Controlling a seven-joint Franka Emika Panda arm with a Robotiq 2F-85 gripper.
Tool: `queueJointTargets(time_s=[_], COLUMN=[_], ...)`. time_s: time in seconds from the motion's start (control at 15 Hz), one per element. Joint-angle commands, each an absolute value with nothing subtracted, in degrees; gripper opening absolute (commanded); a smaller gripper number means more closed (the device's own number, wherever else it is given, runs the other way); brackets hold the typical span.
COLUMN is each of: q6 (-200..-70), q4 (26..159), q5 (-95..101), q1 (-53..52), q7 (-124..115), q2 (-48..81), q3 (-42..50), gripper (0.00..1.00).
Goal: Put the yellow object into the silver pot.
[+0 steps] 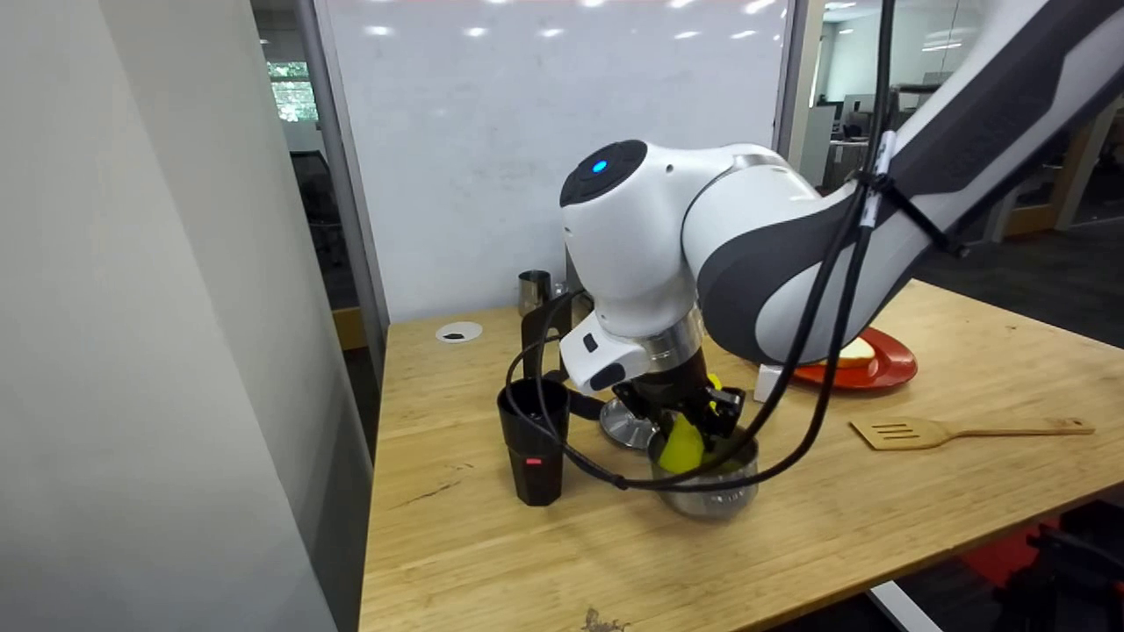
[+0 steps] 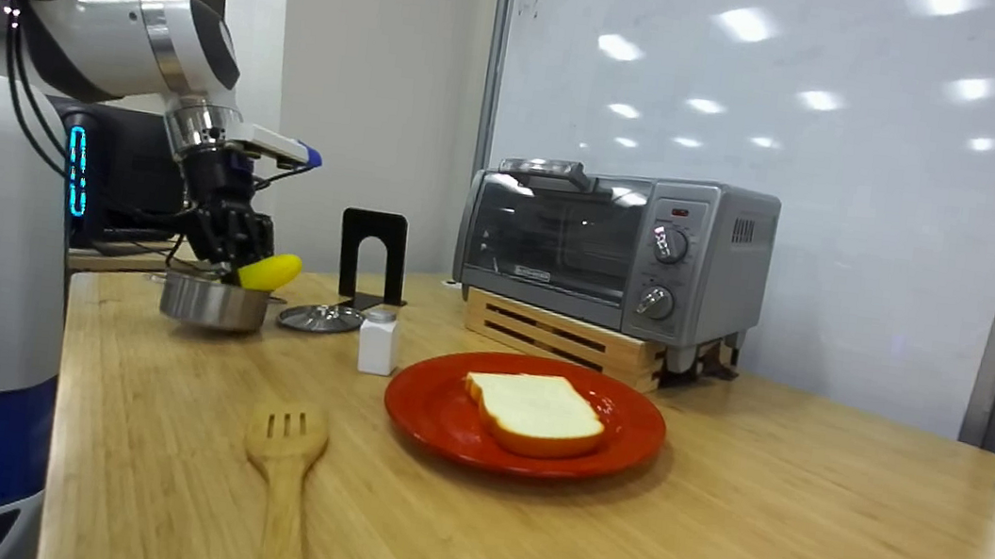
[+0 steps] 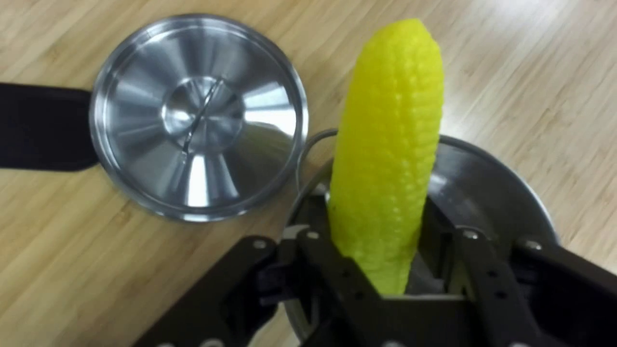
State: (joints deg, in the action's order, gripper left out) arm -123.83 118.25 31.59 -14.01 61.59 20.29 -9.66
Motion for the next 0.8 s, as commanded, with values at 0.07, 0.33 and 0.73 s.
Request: queueJointTargets(time_s=[0.07, 0.33, 0.73], q6=[-121.15, -120.12, -119.05], q4=[116.91, 117.72, 119.92], q5=[34.01, 36.26, 35.94], q1=[-16.58, -18.72, -17.83], q7=[56.45, 50.74, 43.76], q2=[22.18, 21.57, 15.52], q3=[-11.37, -12.53, -13.59], gripper=[0.86, 1.00, 1.00])
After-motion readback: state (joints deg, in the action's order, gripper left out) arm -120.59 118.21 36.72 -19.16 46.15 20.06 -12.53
